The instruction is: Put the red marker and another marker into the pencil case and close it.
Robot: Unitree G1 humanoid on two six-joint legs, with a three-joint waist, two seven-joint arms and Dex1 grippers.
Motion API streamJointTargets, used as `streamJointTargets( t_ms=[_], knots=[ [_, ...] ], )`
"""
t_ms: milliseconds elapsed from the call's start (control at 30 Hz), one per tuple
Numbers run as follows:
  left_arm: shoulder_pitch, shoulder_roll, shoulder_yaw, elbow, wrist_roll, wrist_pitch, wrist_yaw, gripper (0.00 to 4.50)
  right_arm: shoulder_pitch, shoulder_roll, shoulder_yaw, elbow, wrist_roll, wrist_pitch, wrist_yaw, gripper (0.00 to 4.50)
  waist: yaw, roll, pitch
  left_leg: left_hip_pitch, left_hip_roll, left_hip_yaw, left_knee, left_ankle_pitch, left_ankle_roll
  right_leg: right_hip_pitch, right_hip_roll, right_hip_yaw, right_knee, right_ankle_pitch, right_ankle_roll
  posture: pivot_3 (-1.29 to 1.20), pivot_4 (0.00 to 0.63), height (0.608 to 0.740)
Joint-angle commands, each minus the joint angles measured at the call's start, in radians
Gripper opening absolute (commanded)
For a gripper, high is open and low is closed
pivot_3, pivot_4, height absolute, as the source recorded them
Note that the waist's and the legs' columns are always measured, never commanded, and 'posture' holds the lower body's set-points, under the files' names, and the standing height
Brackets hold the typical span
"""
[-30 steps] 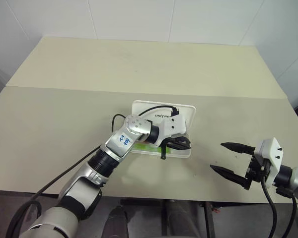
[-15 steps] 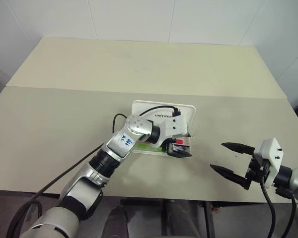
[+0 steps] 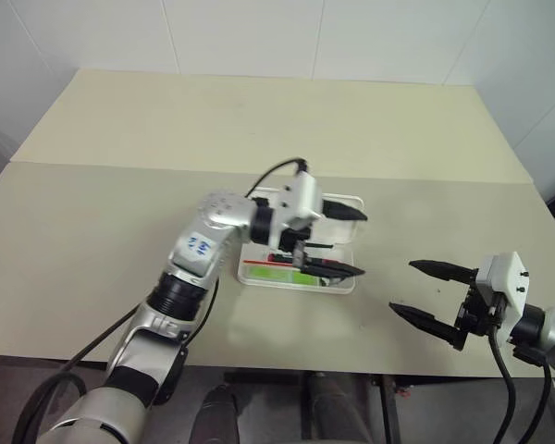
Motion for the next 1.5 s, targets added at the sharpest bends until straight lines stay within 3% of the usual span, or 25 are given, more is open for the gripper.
streamJointTargets(
  t_ms=[33,200,300,667,900,1233,1333,1500],
  knots=[
    [-0.030,0.054,0.080,0.089,-0.034,-0.105,-0.074,4.48,-0.048,-0.003,-0.026,-0.009,0.066,-0.007,0.029,4.50,-0.001,0.000,0.000,0.000,0.000,0.000,0.000,0.000,0.000,0.000,0.000,0.000,0.000,0.000,0.000,0.00,0.150,0.740],
    [-0.070,0.149,0.139,0.261,-0.007,-0.233,-0.130,4.48,-0.103,-0.022,-0.004,0.040,0.039,-0.016,0.055,4.50,0.004,0.000,0.000,-0.001,0.000,0.000,0.001,0.000,0.000,0.000,0.000,0.000,0.000,0.001,0.000,0.00,0.150,0.740],
    [-0.108,0.171,0.174,0.353,-0.012,-0.292,-0.149,3.85,-0.130,-0.022,0.011,0.056,0.031,-0.016,0.063,4.50,0.009,0.000,0.000,-0.001,0.000,0.000,0.000,0.000,0.000,0.000,0.000,0.000,0.000,0.000,0.000,0.00,0.150,0.740],
    [-0.301,0.223,0.234,0.790,0.073,-0.514,-0.124,0.09,-0.196,-0.002,-0.014,0.127,0.154,0.012,0.145,4.50,0.020,0.000,0.000,-0.001,0.000,-0.001,0.000,0.000,0.000,-0.001,0.000,0.000,0.003,0.000,0.001,0.00,0.150,0.740],
    [-0.409,0.248,0.226,1.056,0.191,-0.622,0.015,0.04,-0.234,-0.019,-0.005,0.178,0.132,-0.007,0.156,4.50,0.021,0.000,0.001,-0.001,0.000,-0.001,0.000,0.000,0.000,-0.001,0.000,0.000,0.004,0.000,0.002,0.00,0.150,0.740],
    [-0.396,0.129,0.168,1.182,0.342,-0.587,0.119,0.04,-0.267,-0.015,0.014,0.201,0.121,0.002,0.152,4.50,0.026,0.000,0.001,-0.002,0.000,-0.001,-0.001,0.000,0.000,-0.002,0.000,-0.001,0.006,0.004,0.012,0.00,0.150,0.740],
    [-0.398,0.105,0.174,1.190,0.343,-0.576,0.083,0.04,-0.268,-0.018,0.011,0.198,0.124,0.006,0.150,4.50,0.026,0.000,0.001,-0.002,0.000,-0.001,-0.001,0.000,0.000,-0.003,0.000,-0.001,0.006,0.004,0.012,0.00,0.150,0.740],
    [-0.412,0.097,0.215,1.166,0.290,-0.554,-0.149,0.04,-0.240,-0.030,-0.022,0.183,0.140,0.014,0.159,4.50,0.022,0.000,0.001,0.000,0.000,-0.001,-0.004,0.000,0.000,-0.003,0.000,-0.001,0.007,0.005,0.013,0.00,0.150,0.740]
  ],
)
